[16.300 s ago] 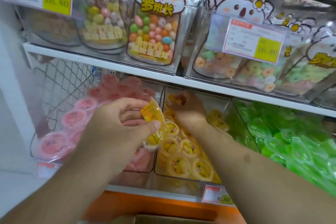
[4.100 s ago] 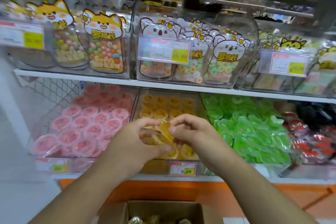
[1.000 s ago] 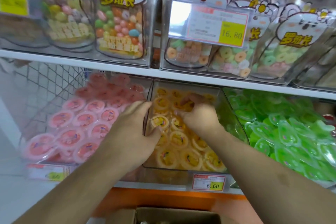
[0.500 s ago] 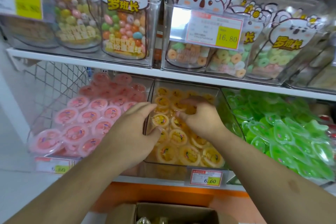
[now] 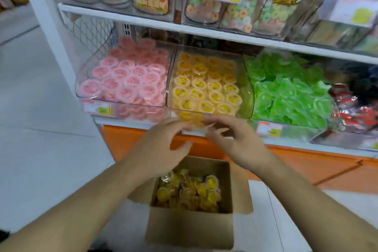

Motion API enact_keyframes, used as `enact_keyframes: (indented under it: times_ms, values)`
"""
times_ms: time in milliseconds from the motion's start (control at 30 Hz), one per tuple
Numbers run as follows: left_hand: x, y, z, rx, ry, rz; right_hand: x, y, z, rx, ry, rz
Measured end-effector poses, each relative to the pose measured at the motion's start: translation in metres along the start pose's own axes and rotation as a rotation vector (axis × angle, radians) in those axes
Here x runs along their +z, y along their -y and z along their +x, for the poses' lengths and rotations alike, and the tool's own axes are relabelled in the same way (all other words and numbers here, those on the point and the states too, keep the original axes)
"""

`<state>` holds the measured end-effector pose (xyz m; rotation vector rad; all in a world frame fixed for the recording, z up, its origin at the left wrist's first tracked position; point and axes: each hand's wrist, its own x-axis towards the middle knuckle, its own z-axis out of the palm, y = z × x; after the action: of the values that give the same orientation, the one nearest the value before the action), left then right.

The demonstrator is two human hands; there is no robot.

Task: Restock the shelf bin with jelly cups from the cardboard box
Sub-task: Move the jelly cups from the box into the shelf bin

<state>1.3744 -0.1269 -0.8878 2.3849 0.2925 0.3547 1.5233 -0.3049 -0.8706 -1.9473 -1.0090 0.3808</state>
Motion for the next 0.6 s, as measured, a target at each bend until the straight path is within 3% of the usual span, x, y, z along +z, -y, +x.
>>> enact_keyframes:
  times_ms: [167,300,600]
  values:
    - [0.064,0.075,-0.065,-0.285,0.176,-0.003,0.049,-0.067,-0.043,0.270,0.212,-0.208]
    - [0.092,0.112,-0.080,-0.389,0.250,-0.039,0.083,-0.101,-0.055,0.437,0.371,-0.178]
    - [0.134,0.179,-0.068,-0.386,0.248,-0.066,0.171,-0.160,-0.009,0.510,0.581,-0.278]
